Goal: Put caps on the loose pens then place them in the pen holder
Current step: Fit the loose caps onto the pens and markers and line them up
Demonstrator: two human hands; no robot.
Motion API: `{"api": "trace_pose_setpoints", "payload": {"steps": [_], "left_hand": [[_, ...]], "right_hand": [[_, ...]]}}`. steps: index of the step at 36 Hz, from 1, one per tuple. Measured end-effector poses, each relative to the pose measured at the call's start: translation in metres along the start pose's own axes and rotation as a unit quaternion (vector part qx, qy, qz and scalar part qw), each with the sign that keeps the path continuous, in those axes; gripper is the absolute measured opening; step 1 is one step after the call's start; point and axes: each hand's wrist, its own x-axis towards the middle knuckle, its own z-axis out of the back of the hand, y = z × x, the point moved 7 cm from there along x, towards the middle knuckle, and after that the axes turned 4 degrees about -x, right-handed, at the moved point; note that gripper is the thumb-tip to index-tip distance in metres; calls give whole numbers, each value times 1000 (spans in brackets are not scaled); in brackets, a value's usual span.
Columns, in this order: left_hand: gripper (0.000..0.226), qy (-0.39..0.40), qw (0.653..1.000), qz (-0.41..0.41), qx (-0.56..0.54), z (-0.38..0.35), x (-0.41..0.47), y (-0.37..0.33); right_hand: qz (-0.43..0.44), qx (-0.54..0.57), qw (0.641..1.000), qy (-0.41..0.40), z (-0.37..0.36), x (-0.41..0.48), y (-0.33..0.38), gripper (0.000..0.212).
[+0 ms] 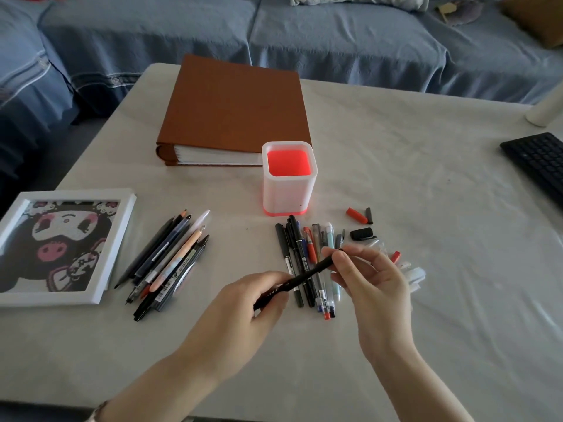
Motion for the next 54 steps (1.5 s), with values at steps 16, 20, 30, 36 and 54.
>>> {"api": "trace_pose_setpoints", "payload": {"steps": [16,20,30,36,54], "left_hand": [[9,-33,998,11,-56,4,5,1],[11,-23,997,18,-65,6,5,2],[14,-1,982,87,-166,-2,14,6],[16,-53,998,-4,38,10,19,1],[22,-158,886,104,424,70,17,88]], "right_hand": [[-21,26,997,63,-12,-2,-5,15],[-7,22,995,96,-13,-3,-7,35],[-16,11,995,101,-19,-3,-9,16],[-15,-9,996,88,-22,1,-8,32],[106,-519,844,89,-21,58,-30,24]]}}
